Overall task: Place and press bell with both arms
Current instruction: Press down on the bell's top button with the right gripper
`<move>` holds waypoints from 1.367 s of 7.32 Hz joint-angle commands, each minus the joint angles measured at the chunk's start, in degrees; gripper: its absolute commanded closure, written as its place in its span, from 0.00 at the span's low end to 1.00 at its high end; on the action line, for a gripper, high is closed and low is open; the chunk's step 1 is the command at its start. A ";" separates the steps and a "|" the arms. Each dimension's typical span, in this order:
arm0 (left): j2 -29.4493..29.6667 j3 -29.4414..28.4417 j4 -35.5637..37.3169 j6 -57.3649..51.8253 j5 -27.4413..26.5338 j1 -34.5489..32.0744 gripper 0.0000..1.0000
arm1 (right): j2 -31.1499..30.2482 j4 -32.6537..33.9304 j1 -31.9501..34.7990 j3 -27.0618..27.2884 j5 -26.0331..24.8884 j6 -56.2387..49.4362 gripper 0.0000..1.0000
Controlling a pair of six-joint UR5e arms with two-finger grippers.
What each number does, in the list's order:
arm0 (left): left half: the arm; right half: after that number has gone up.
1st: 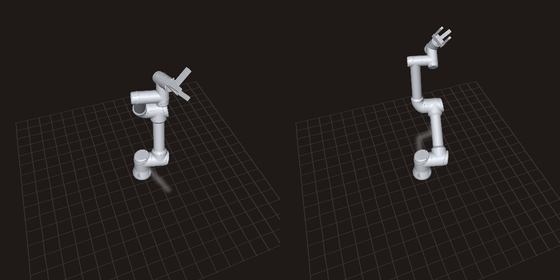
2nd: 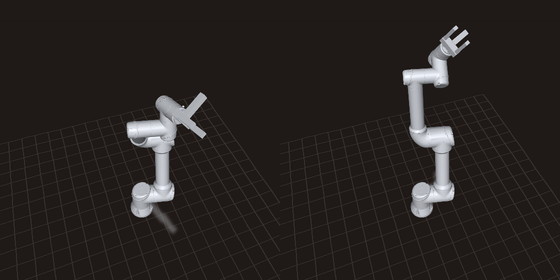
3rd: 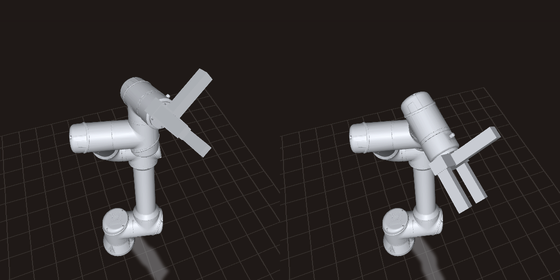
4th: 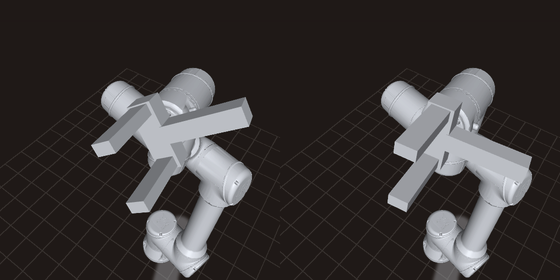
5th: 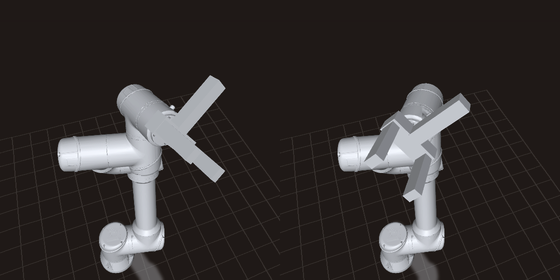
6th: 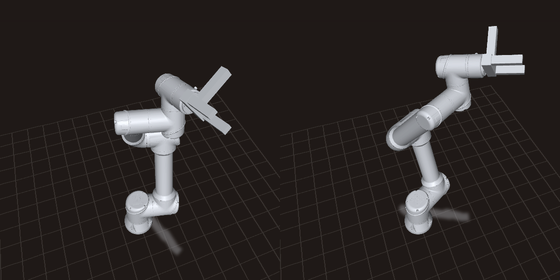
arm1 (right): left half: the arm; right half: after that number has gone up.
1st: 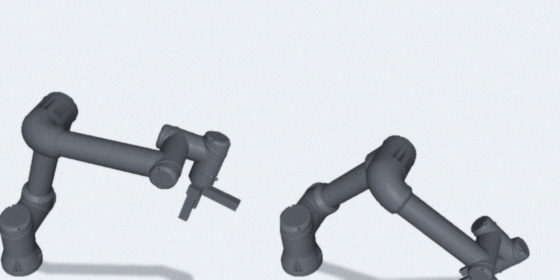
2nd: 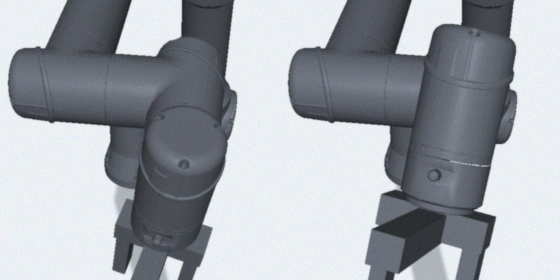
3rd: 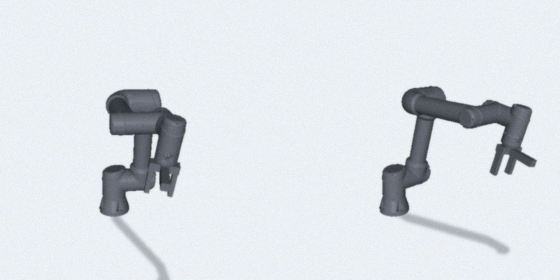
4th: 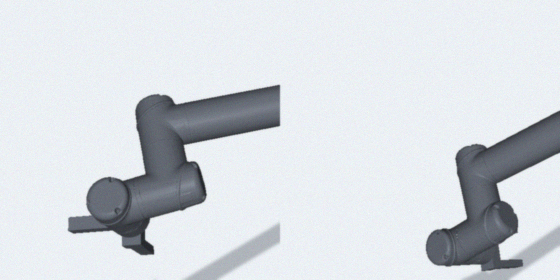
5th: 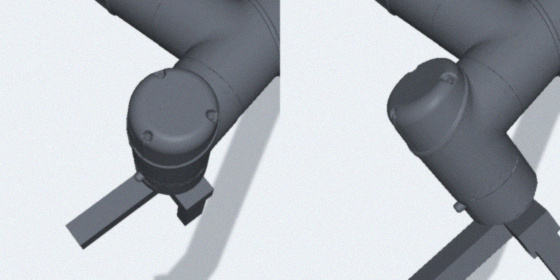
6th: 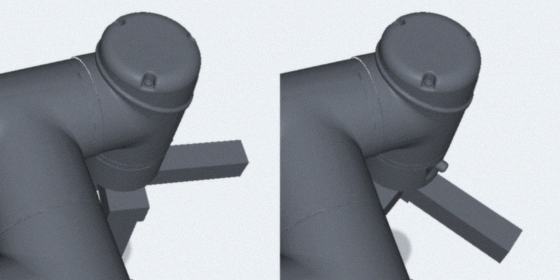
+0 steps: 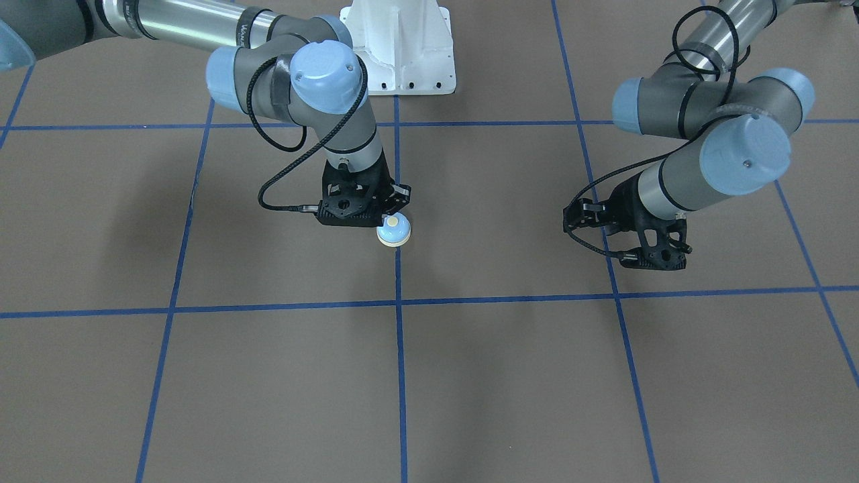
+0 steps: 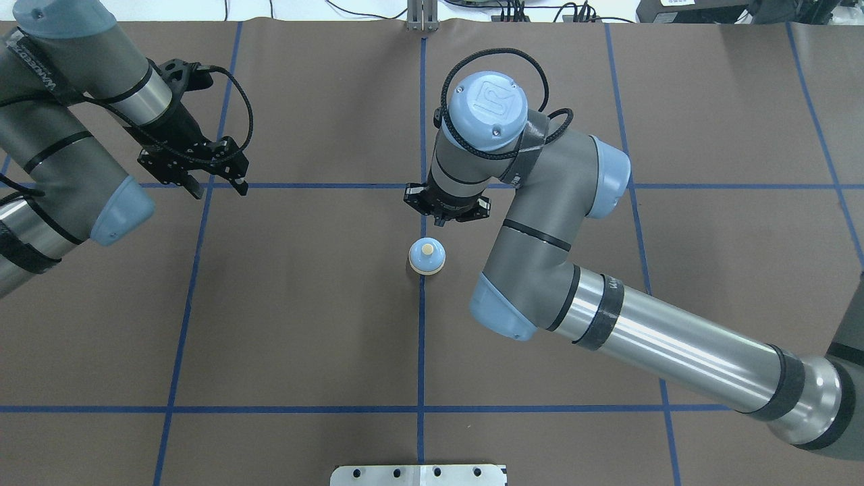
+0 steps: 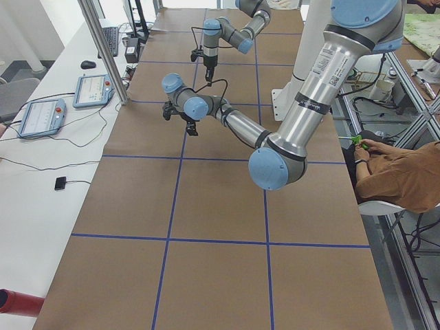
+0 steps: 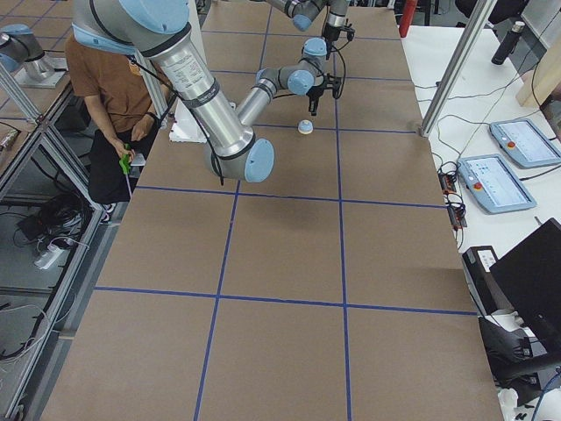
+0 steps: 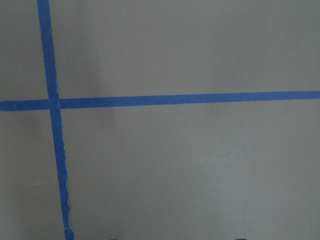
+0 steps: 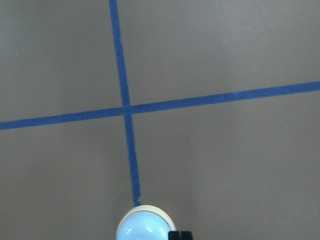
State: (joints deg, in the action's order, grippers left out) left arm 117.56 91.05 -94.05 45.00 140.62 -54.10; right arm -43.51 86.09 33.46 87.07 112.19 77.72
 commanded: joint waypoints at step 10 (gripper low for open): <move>-0.14 0.44 0.01 -0.08 0.18 -0.21 0.16 | 1.06 -4.53 -3.67 -5.86 0.56 2.70 1.00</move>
State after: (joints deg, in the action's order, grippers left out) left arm 117.42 91.27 -94.04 44.91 140.80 -54.29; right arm -42.60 81.66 29.68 80.86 112.40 80.40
